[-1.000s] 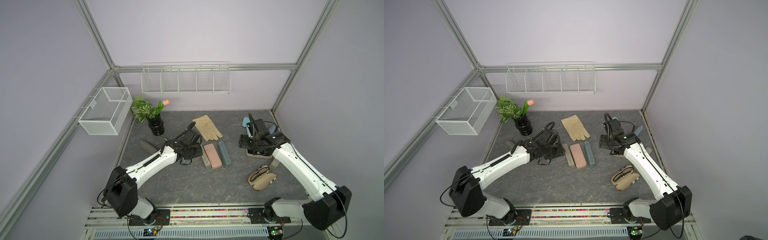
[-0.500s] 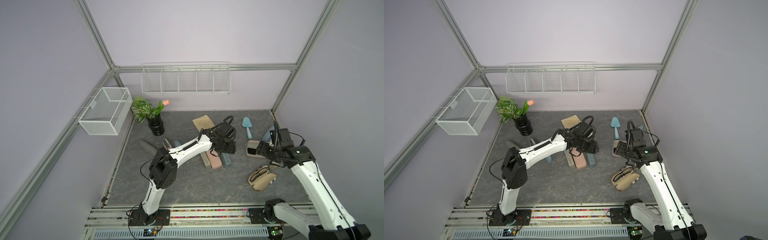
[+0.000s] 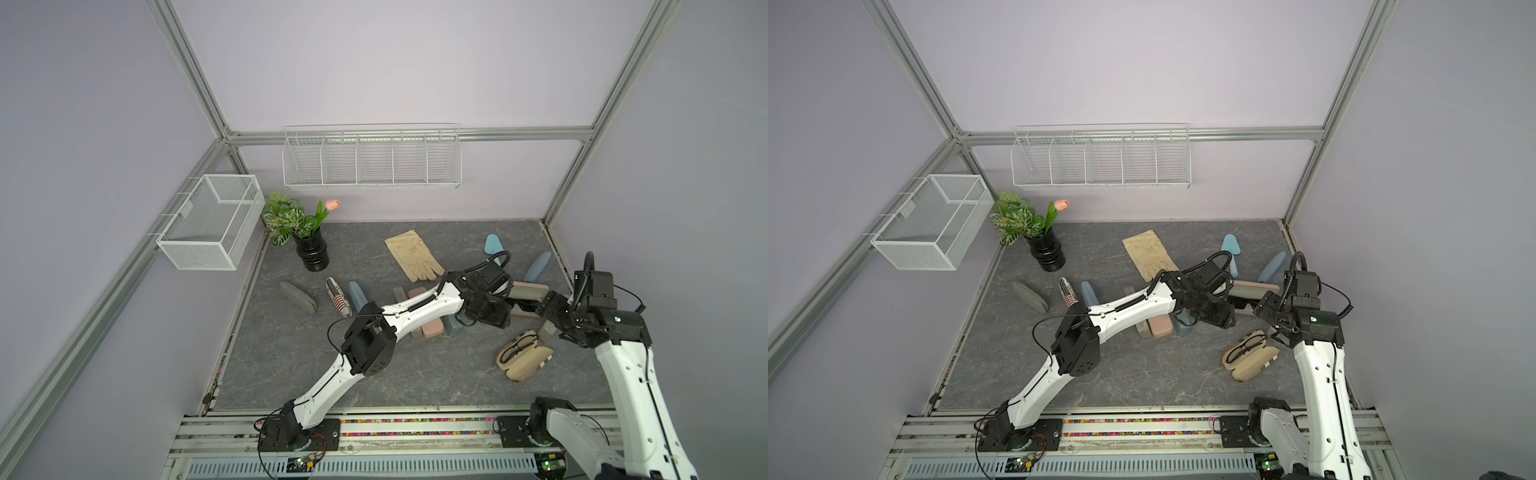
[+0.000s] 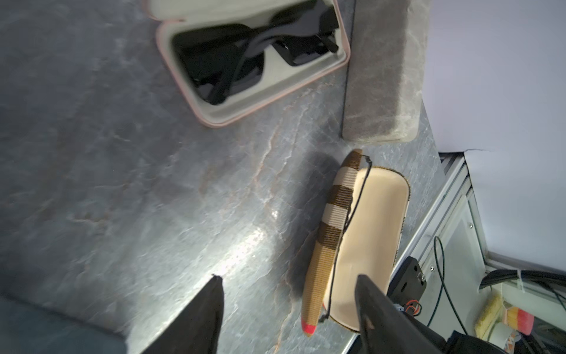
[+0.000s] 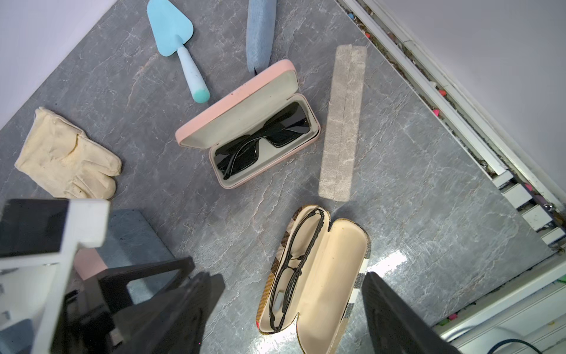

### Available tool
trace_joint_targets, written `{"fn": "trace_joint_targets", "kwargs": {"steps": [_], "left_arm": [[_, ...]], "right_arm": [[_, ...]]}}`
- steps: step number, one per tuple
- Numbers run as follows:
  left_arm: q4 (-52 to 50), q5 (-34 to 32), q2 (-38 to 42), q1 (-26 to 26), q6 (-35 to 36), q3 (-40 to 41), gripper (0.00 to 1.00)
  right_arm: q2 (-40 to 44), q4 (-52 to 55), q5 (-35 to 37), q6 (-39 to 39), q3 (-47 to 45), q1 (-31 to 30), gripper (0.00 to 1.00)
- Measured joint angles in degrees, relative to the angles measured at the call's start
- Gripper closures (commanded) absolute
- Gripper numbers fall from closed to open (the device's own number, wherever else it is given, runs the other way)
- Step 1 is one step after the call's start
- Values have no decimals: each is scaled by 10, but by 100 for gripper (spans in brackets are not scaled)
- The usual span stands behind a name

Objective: Close the glasses case
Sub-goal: Pick up the glasses case at the center of the board.

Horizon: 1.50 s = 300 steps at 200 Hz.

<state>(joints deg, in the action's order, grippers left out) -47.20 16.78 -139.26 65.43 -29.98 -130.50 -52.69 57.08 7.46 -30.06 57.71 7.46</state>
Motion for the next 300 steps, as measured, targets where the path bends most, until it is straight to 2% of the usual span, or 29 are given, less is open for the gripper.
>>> {"fn": "trace_joint_targets", "kwargs": {"steps": [49,88,200,261,300], "left_arm": [[-14,0,-22,43,31,-22,30],[-12,-2,-34,51,37,-31,30],[4,-19,-66,51,26,-54,50],[12,-19,-82,51,24,-57,51],[15,-19,-94,51,22,-57,57]], "right_arm": [[25,-1,-33,18,-2,44,19],[34,-1,-52,30,-3,58,19],[42,2,-71,50,-3,67,19],[42,6,-74,55,-3,69,19],[42,6,-75,59,-3,71,19]]}}
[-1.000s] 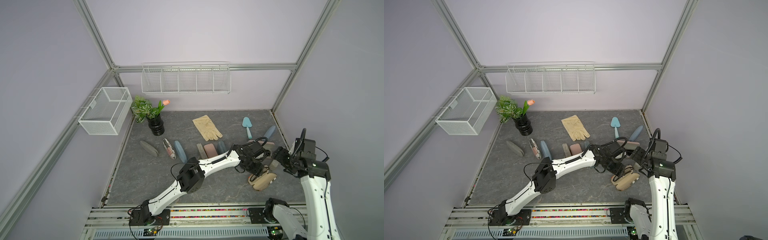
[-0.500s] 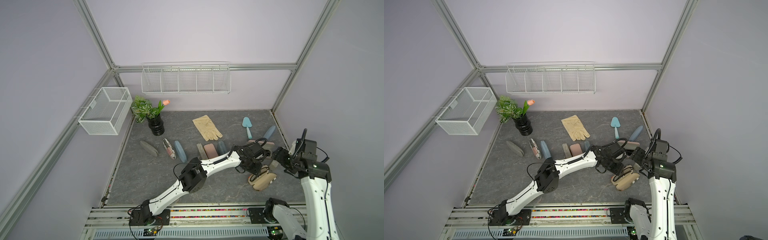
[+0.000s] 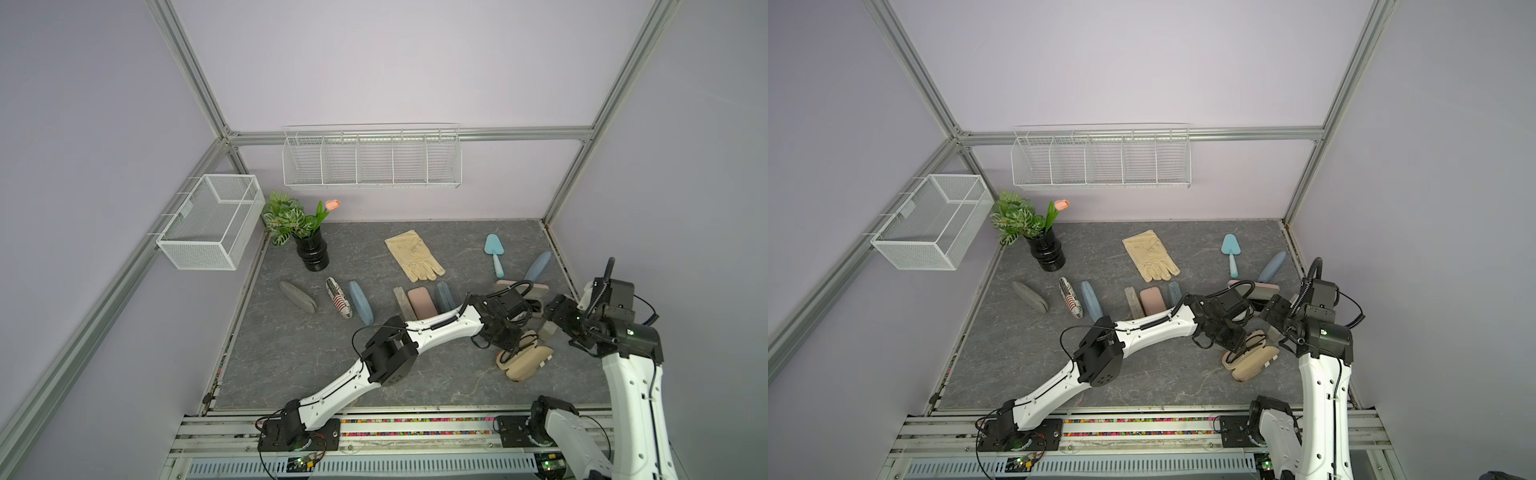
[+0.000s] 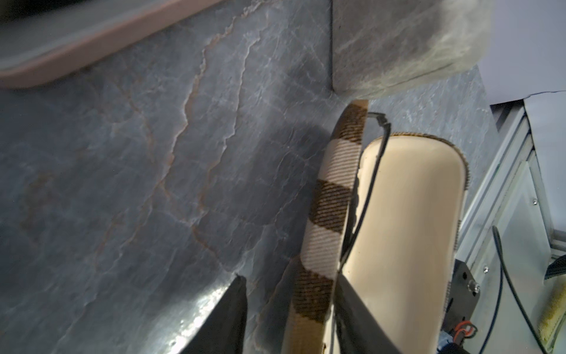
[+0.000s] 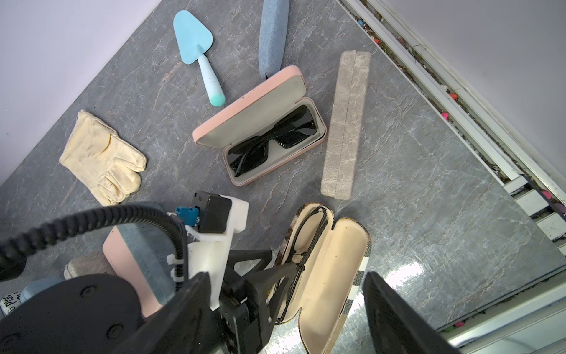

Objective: Close the glasses case
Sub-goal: Pick up the glasses case at the center of the board.

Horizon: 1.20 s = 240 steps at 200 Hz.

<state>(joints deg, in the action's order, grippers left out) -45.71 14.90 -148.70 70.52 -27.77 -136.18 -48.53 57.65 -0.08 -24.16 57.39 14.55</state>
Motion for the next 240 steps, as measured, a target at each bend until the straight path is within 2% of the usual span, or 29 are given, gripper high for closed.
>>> {"fn": "trace_joint_targets", "kwargs": {"steps": [130,213,240], "left_arm": [[9,-1,-1,0,-8,0,87],[10,-11,-3,0,-13,1,92],[26,-16,0,-4,-21,28,93]], "right_arm": [[0,0,-9,6,-9,0,19],[0,0,-16,7,-13,1,19],[0,0,-22,7,-14,1,19]]}}
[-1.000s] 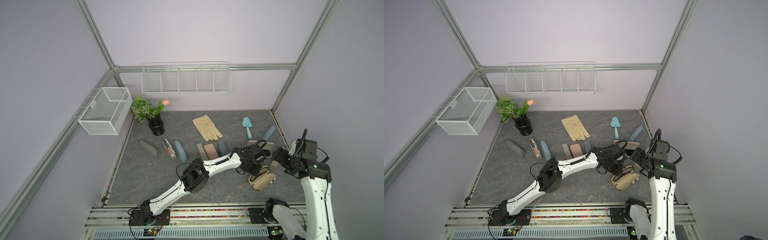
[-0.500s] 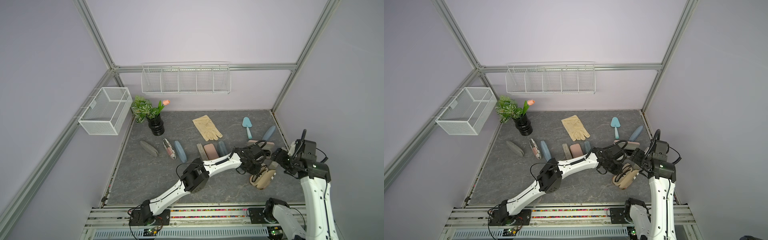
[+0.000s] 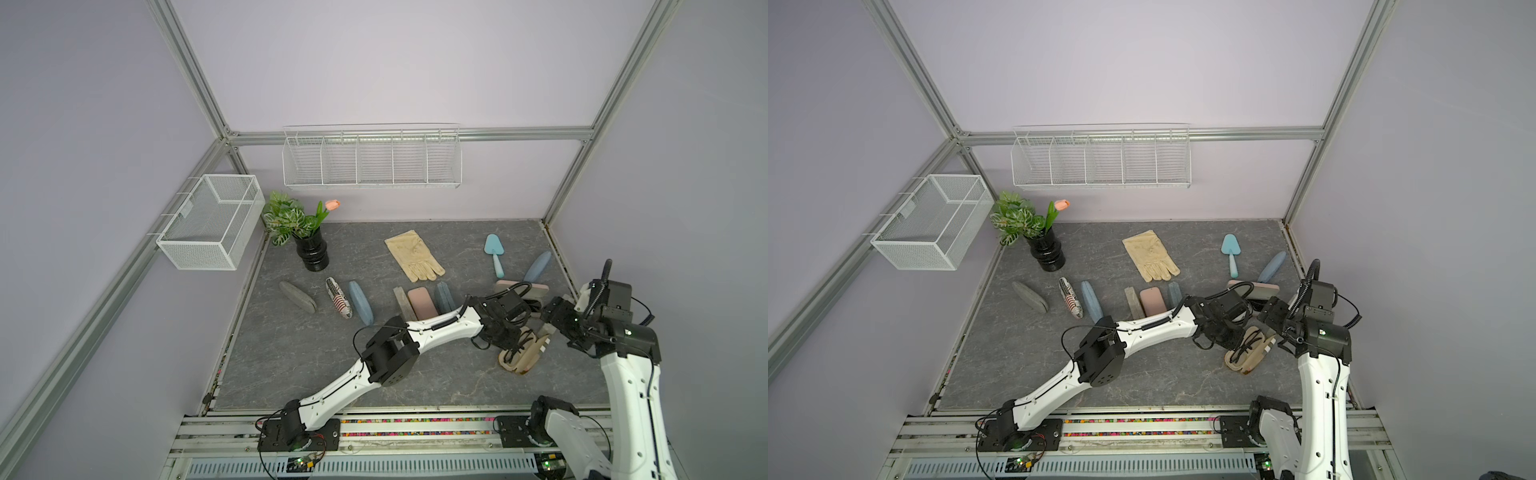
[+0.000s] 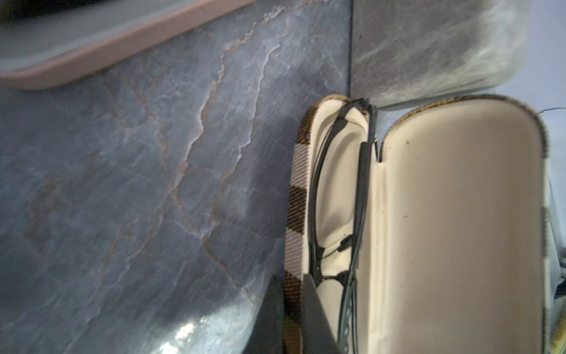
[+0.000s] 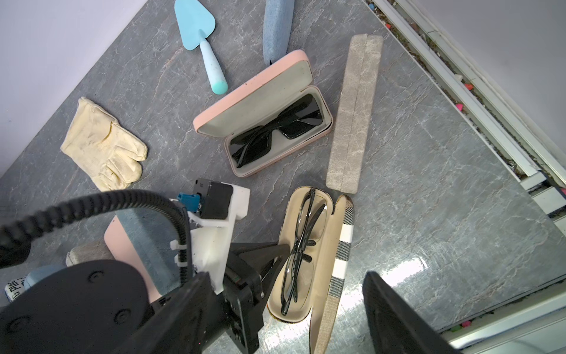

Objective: Close the glasses case
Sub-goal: Pick up the glasses case at the center of the board, then place the glasses case at the center of the board.

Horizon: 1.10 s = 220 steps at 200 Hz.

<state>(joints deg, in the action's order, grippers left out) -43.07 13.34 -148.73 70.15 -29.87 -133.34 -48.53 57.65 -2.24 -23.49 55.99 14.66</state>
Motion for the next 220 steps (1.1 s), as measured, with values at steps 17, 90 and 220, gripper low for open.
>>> {"fn": "trace_joint_targets", "kwargs": {"steps": [17,90,220], "left_arm": [[11,0,9,-4,-3,17,94],[29,-52,134,-42,-18,170,95],[69,-210,502,-64,-82,481,95]], "right_arm": [[0,0,-4,0,-1,0,19],[0,0,-37,4,-1,0,19],[-27,-14,-70,-15,9,-173,14]]}}
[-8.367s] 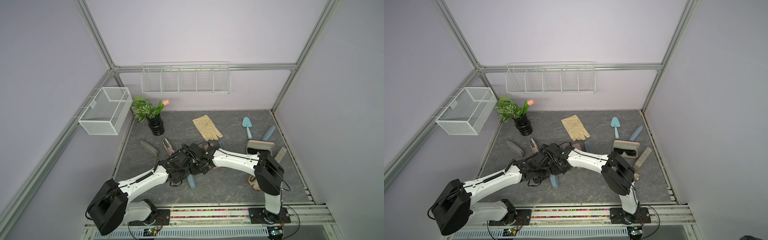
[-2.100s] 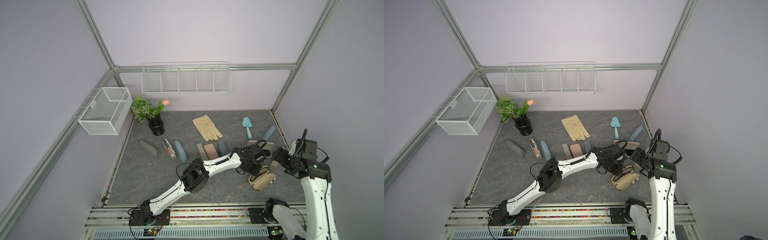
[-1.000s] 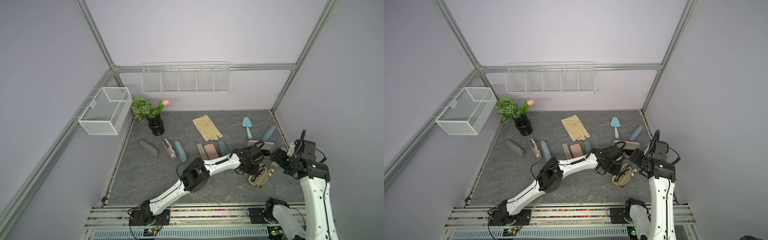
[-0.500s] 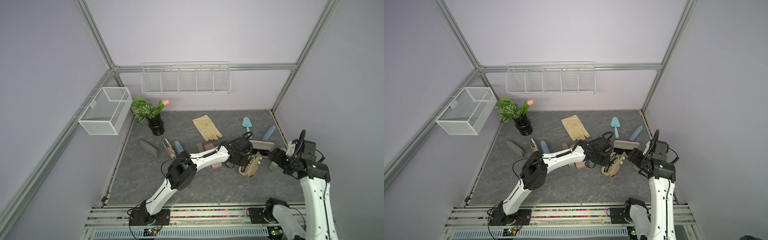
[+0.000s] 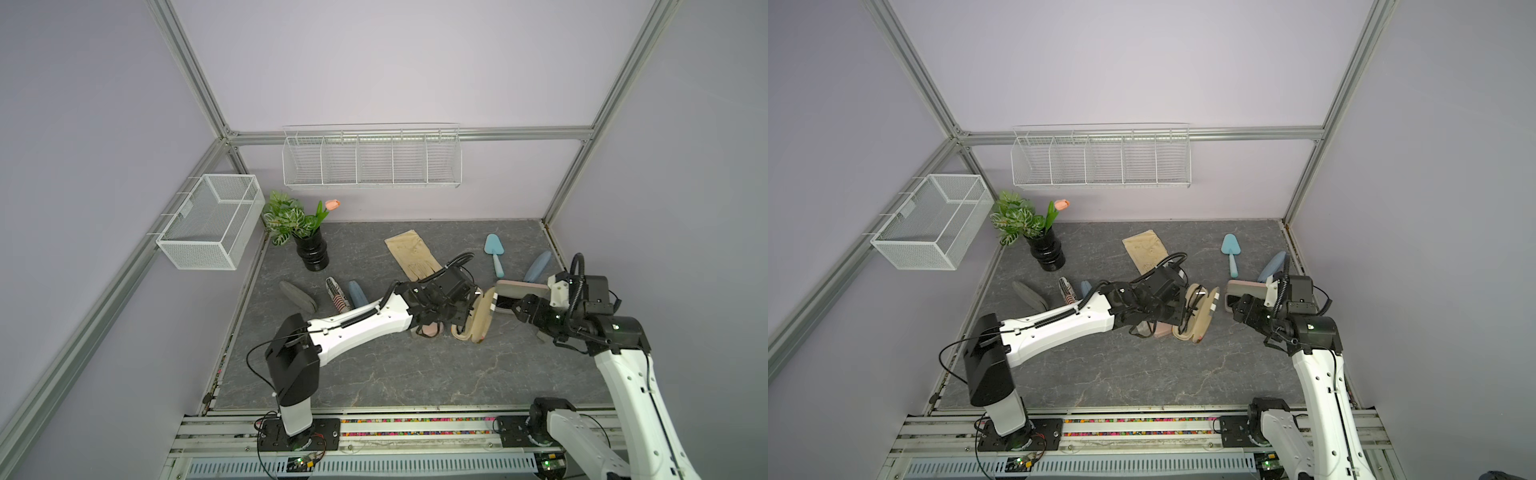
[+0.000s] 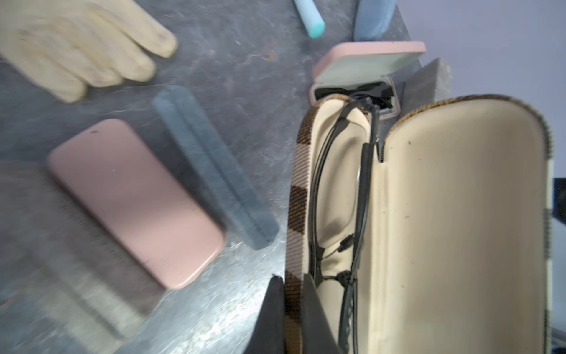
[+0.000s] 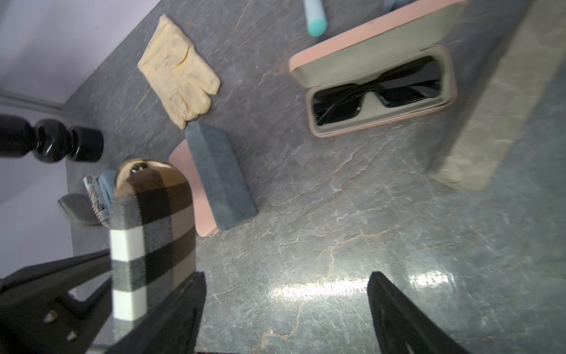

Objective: Close the glasses case
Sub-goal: Place the glasses case at the center of the board.

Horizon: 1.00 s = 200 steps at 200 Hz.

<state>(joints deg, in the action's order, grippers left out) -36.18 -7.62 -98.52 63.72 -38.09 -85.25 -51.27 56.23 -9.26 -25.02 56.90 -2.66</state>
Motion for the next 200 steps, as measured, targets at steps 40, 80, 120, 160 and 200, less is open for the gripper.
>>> {"fn": "trace_joint_targets", "kwargs": {"steps": [40,80,120,160,200], "left_arm": [[-28,-83,141,-7,-49,139,95],[-46,-138,261,-21,-91,274,94],[-49,-149,335,-59,-125,390,94],[-41,-137,330,-65,-143,450,95],[-12,-130,320,-65,-167,481,95]], "right_arm": [[-68,-36,49,-36,12,-177,15],[-149,-64,94,-63,55,-298,15],[-193,-83,124,-82,78,-361,15],[-228,-94,140,-95,84,-400,15],[-244,-99,145,-106,84,-419,15]]}}
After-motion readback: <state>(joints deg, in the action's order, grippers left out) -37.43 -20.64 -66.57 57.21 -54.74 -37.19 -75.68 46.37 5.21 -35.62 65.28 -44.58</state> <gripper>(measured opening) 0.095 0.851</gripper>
